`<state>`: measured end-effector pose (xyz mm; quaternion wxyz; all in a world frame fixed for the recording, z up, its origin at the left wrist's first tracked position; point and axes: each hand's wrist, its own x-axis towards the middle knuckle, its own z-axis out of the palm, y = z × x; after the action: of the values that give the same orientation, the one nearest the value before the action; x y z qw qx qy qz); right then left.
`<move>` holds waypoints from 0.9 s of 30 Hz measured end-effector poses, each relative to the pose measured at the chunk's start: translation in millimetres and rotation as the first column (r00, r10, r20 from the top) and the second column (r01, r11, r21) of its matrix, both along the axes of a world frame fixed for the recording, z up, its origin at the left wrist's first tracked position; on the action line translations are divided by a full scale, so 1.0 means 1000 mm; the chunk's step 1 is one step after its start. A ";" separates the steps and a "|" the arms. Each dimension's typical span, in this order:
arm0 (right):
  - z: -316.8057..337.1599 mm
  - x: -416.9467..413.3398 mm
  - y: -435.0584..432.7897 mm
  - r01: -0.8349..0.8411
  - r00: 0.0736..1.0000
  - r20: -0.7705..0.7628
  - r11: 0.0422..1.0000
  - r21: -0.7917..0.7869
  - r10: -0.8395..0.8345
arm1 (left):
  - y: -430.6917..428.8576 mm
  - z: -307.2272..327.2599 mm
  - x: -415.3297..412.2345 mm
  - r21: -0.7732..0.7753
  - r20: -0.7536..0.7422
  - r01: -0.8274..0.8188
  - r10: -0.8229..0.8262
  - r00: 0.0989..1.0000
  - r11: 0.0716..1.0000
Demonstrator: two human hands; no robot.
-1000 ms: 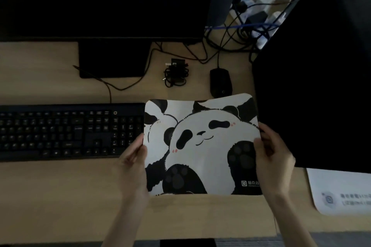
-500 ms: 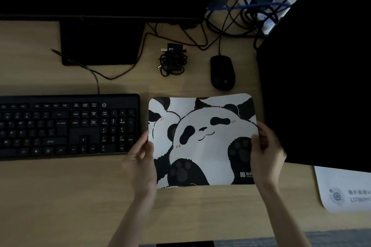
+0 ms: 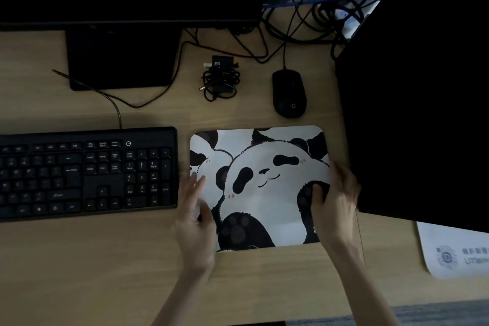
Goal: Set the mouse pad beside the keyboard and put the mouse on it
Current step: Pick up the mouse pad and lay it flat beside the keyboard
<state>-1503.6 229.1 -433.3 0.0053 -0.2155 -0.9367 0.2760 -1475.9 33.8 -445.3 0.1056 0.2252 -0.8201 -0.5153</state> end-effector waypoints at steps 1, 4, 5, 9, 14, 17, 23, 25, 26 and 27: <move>0.003 -0.001 -0.002 -0.013 1.000 -0.008 1.000 -0.004 0.013 | 0.001 0.003 -0.002 -0.012 -0.013 0.015 -0.015 1.000 1.000; 0.016 -0.008 -0.013 -0.099 0.990 -0.109 0.993 -0.067 0.092 | 0.005 0.015 -0.017 -0.075 -0.065 0.073 -0.078 0.995 0.995; 0.021 -0.012 -0.019 -0.141 0.980 -0.152 0.985 -0.100 0.125 | 0.006 0.019 -0.025 -0.111 -0.075 0.095 -0.104 0.992 0.989; 0.029 -0.037 -0.049 -0.345 0.916 -0.267 0.927 -0.144 0.300 | 0.017 0.033 -0.063 -0.246 -0.032 0.215 -0.230 0.973 0.945; 0.001 -0.058 -0.074 -0.547 0.835 -0.097 0.835 -0.053 0.541 | 0.029 0.011 -0.084 -0.404 0.185 0.496 -0.463 0.867 0.768; -0.019 -0.058 -0.066 -0.603 0.796 -0.013 0.794 0.077 0.605 | 0.019 -0.010 -0.080 -0.507 0.293 0.565 -0.486 0.823 0.651; -0.026 -0.050 -0.030 -0.365 0.928 -0.008 0.917 0.158 0.371 | 0.008 -0.014 -0.061 -0.537 0.280 0.476 -0.385 0.879 0.696; -0.025 -0.041 -0.017 -0.278 0.959 -0.016 0.949 0.146 0.284 | 0.006 -0.013 -0.049 -0.533 0.295 0.460 -0.354 0.888 0.710; -0.024 -0.034 -0.012 -0.251 0.967 -0.010 0.958 0.137 0.255 | 0.006 -0.013 -0.041 -0.532 0.298 0.452 -0.341 0.892 0.716; -0.024 -0.026 -0.007 -0.239 0.971 0.003 0.962 0.134 0.240 | 0.006 -0.012 -0.033 -0.530 0.294 0.442 -0.332 0.896 0.724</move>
<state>-1529.9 221.9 -456.8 -0.0077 -0.0980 -0.9721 0.2129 -1509.2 40.0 -457.2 -0.0147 0.0500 -0.9726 -0.2264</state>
